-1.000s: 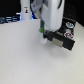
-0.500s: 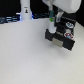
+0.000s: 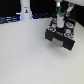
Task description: Open the kcup holder, insert the kcup into the holder, and close the kcup holder
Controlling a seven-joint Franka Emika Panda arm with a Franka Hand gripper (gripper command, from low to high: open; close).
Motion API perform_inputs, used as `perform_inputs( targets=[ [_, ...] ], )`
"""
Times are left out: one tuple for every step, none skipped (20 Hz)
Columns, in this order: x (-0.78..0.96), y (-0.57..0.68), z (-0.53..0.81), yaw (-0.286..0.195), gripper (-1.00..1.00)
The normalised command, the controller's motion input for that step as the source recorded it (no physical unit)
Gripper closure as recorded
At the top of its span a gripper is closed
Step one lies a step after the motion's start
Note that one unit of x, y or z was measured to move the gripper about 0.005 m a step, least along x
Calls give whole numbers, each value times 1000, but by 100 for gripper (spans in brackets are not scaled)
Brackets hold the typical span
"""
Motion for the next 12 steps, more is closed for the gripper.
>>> perform_inputs(
  targets=[
    [-184,544,-19,81,100],
    [-169,539,-23,85,100],
    [-166,535,-27,84,100],
    [-229,498,-36,94,100],
    [-209,469,-56,104,100],
    [-140,448,-60,109,100],
    [-164,418,-80,119,100],
    [-176,392,-102,126,100],
    [-150,379,-107,123,100],
    [-150,373,-107,126,100],
    [-166,345,-120,130,100],
    [-151,318,-132,127,100]
  ],
)
